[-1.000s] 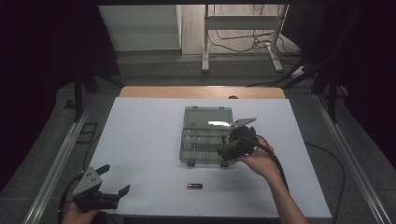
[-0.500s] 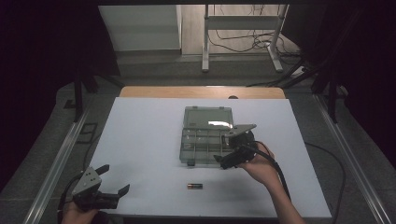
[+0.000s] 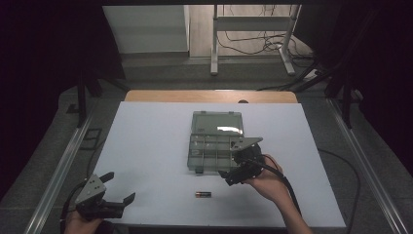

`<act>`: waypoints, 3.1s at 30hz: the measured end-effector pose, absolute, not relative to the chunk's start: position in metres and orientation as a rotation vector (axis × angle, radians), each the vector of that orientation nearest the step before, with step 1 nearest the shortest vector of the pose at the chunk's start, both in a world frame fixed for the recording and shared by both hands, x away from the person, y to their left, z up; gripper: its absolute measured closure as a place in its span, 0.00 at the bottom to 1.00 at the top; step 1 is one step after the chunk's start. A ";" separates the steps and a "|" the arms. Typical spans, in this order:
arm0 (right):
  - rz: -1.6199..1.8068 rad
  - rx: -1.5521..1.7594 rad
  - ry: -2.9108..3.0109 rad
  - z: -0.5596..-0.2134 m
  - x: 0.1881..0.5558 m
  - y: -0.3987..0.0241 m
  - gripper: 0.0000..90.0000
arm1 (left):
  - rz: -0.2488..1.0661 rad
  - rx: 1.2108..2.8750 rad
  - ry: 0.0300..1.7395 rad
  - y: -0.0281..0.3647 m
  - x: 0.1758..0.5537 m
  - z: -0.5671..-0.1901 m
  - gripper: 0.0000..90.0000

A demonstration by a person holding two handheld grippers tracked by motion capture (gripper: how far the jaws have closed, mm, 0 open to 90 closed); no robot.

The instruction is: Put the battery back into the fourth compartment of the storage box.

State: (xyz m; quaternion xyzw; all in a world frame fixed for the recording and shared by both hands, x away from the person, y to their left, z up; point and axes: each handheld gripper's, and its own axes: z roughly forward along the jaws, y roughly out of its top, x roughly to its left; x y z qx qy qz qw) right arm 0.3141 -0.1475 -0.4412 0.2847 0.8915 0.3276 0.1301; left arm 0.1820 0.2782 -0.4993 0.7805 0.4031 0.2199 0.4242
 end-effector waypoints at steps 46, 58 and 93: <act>0.662 0.430 2.948 -0.508 0.280 -0.068 0.84 | 0.554 1.973 0.995 0.276 0.182 -0.499 0.00; 0.710 0.498 2.955 -0.500 0.282 -0.073 0.85 | 0.551 1.968 1.000 0.277 0.182 -0.499 0.00; 0.841 0.673 2.857 -0.470 0.295 -0.107 0.85 | 0.548 1.968 0.995 0.276 0.182 -0.499 0.00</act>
